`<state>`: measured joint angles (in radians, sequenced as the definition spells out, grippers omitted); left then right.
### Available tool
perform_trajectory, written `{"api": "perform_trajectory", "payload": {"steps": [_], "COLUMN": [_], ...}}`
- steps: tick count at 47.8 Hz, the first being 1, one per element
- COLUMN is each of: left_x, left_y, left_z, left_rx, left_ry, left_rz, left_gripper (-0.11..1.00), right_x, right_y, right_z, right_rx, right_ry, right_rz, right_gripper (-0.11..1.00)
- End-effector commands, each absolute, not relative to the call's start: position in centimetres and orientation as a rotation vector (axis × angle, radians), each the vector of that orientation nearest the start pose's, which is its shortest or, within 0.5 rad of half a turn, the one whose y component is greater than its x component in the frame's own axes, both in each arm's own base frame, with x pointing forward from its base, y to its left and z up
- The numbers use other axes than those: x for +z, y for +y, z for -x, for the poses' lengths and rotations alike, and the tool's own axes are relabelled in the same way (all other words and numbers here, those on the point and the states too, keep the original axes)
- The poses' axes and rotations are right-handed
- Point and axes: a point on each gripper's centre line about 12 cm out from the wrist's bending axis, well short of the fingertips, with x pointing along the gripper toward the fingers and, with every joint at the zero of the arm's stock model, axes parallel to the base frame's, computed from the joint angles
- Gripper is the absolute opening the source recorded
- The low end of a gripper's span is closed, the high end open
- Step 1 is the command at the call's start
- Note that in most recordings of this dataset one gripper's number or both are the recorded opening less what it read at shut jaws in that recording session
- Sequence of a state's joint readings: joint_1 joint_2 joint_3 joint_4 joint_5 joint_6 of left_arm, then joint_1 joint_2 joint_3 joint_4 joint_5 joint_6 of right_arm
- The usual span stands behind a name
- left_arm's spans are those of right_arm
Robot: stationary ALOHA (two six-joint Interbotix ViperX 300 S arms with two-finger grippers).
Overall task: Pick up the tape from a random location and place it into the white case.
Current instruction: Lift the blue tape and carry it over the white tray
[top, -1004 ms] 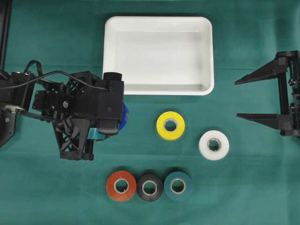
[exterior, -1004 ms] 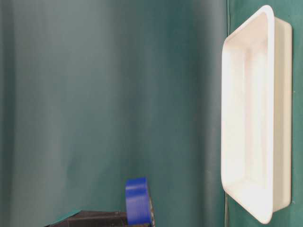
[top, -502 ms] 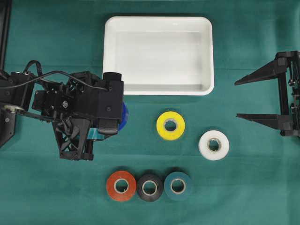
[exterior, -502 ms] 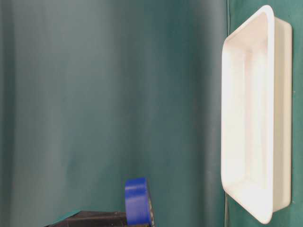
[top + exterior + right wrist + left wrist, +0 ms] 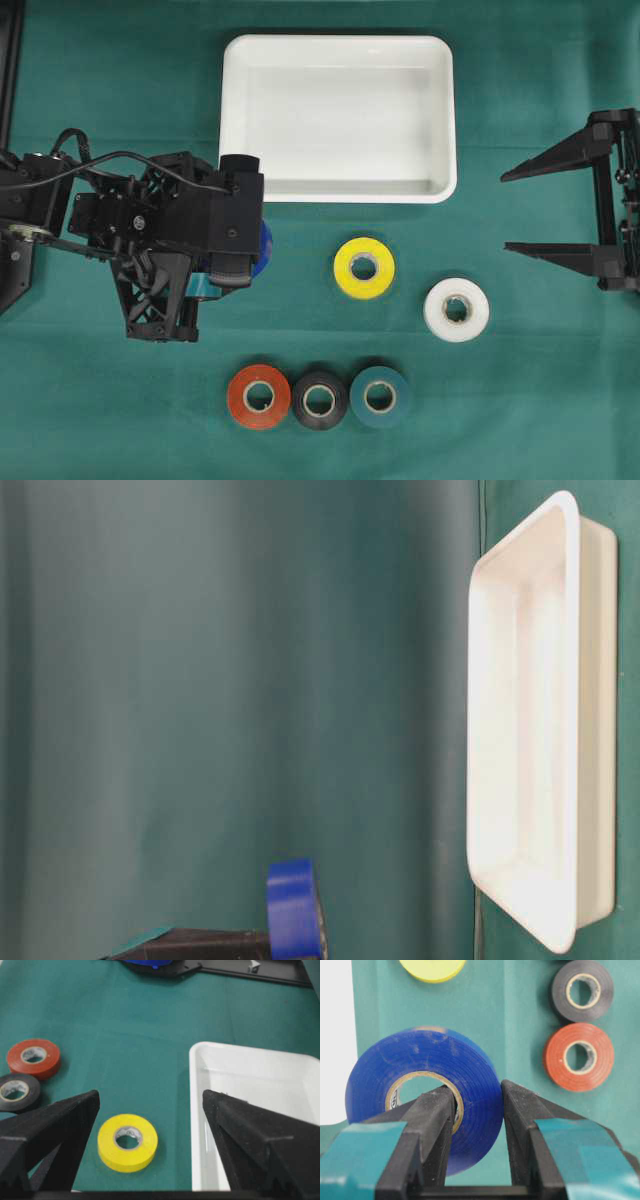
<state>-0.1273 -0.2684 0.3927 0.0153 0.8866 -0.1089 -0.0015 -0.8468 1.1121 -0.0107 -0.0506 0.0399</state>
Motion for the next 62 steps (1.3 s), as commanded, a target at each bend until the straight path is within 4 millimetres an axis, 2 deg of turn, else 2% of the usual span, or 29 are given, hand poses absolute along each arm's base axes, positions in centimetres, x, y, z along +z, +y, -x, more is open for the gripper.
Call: {"api": "perform_trajectory", "payload": {"steps": [1, 13, 30, 42, 49, 54, 62], "left_x": [31.2, 31.1, 31.1, 31.0, 30.9, 30.8, 30.8], "left_y": [-3.7, -1.1, 5.2, 10.0, 12.1, 13.0, 13.0], "left_z": [-33.6, -33.7, -33.1, -31.9, -31.1, -30.7, -31.1], "left_rx": [-0.046, 0.024, 0.178, 0.305, 0.367, 0.394, 0.390], "left_ry": [0.962, 0.966, 0.981, 0.981, 0.983, 0.982, 0.976], "left_rz": [0.028, 0.063, 0.115, 0.174, 0.209, 0.224, 0.222], "left_gripper": [0.23, 0.23, 0.23, 0.23, 0.23, 0.23, 0.23], "right_x": [27.8, 27.7, 27.6, 27.6, 27.6, 27.6, 27.7], "right_y": [-0.1, -0.1, -0.1, -0.1, -0.1, -0.1, -0.1], "right_z": [-22.3, -22.3, -22.3, -22.3, -22.3, -22.3, -22.3], "right_rx": [-0.005, -0.005, -0.006, -0.006, -0.006, -0.007, -0.005], "right_ry": [0.186, 0.195, 0.199, 0.199, 0.199, 0.199, 0.199], "right_rz": [-0.029, -0.029, -0.029, -0.029, -0.029, -0.028, -0.026], "right_gripper": [0.92, 0.92, 0.92, 0.92, 0.92, 0.92, 0.92]}}
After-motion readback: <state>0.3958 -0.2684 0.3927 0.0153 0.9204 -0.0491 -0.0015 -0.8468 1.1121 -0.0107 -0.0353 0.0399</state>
